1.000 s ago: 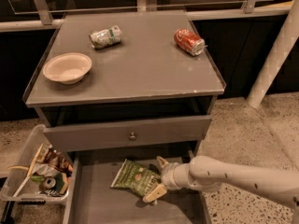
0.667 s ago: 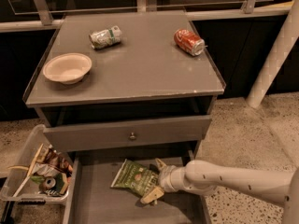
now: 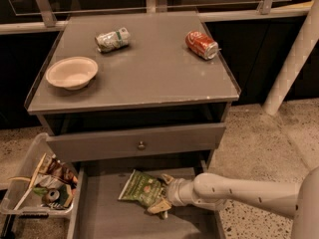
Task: Pick green jalapeno chip bag from middle drawer and place on counter
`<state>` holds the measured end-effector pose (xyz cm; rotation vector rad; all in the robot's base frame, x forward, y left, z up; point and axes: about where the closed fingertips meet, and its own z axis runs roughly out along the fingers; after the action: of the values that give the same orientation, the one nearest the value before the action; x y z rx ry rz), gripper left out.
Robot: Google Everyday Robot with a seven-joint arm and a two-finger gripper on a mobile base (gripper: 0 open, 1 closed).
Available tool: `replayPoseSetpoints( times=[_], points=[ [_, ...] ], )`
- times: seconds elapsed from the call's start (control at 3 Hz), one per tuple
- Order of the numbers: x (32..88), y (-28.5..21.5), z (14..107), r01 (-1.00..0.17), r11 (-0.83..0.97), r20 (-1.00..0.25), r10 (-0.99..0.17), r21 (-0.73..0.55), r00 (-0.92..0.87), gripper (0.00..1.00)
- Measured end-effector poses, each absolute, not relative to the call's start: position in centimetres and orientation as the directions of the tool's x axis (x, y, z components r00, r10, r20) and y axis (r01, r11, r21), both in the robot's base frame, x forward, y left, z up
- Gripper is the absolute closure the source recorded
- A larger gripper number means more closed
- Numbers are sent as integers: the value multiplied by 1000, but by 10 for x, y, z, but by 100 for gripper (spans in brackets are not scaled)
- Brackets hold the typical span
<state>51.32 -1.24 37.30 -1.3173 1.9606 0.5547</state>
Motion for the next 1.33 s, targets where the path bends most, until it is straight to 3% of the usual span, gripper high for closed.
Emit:
replayPoseSetpoints(
  times=[1.0,1.33],
  points=[
    [513,-12,373,-920,391,-748,-620,-32,-238,88],
    [510,-14,382,-924,382,-758,-610,-26,-231,100]
  ],
)
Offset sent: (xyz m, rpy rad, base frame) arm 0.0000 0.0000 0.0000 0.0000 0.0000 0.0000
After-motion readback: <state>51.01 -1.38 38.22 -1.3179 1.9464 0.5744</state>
